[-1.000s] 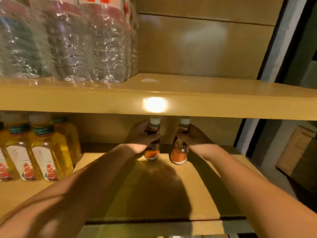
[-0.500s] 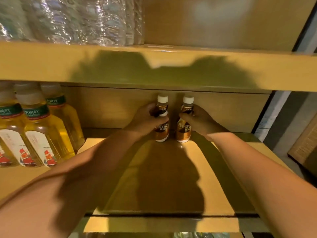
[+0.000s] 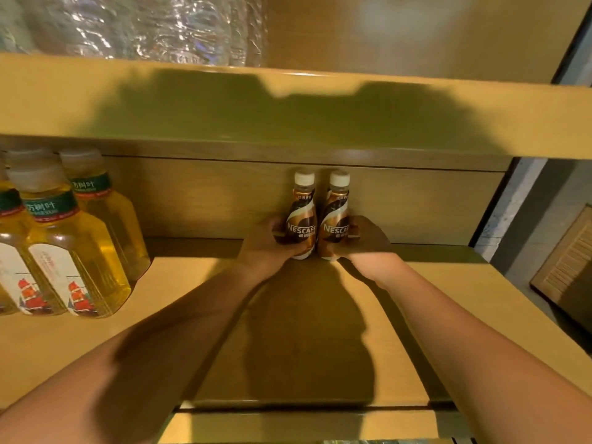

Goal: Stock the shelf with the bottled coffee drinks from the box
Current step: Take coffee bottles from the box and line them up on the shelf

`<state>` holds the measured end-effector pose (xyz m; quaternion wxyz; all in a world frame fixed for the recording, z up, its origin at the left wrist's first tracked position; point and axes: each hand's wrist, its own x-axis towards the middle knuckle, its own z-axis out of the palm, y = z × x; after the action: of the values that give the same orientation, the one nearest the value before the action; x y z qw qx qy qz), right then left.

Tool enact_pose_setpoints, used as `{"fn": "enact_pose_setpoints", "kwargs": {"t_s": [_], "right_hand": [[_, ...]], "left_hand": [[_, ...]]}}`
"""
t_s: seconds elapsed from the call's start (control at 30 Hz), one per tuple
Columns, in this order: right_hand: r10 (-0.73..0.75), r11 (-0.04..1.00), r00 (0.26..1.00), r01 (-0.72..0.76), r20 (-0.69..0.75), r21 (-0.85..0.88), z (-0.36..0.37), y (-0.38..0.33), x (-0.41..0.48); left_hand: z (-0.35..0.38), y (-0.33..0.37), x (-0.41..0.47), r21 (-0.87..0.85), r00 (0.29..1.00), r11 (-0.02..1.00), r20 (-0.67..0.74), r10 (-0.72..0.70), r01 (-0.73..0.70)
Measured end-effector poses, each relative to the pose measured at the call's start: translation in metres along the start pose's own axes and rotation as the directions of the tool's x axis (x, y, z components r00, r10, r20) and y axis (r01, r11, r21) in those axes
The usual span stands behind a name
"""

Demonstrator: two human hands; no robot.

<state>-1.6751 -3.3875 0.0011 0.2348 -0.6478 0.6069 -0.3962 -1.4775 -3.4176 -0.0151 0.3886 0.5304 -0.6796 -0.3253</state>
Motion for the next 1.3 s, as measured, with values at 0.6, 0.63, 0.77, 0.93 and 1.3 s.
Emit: {"fn": "enact_pose_setpoints", "kwargs": {"t_s": [0.6, 0.63, 0.77, 0.93, 1.3], "right_hand": [[0.062, 0.993, 0.998, -0.062, -0.007, -0.098, 0.003, 0.005, 0.007], [0.063, 0.987, 0.998, -0.064, -0.010, -0.149, 0.001, 0.000, 0.002], [0.222, 0.847, 0.970, -0.142, 0.097, -0.513, -0.013, -0.025, -0.032], [0.173, 0.737, 0.985, -0.114, 0.023, -0.667, -0.021, -0.053, -0.081], [-0.086, 0.588, 0.989, 0.145, 0.117, -0.796, 0.050, -0.164, -0.247]], "left_hand": [[-0.004, 0.005, 0.004, 0.023, 0.999, 0.999, -0.004, -0.045, 0.046], [-0.006, 0.006, 0.001, 0.040, 0.999, 0.998, -0.006, -0.042, 0.042], [-0.023, 0.011, -0.018, 0.199, 1.000, 0.980, 0.013, -0.008, 0.006], [-0.051, 0.041, -0.072, 0.690, 0.979, 0.724, 0.125, -0.161, 0.031], [-0.184, 0.015, -0.287, 0.816, 0.924, 0.435, 0.336, 0.180, -0.381]]}}
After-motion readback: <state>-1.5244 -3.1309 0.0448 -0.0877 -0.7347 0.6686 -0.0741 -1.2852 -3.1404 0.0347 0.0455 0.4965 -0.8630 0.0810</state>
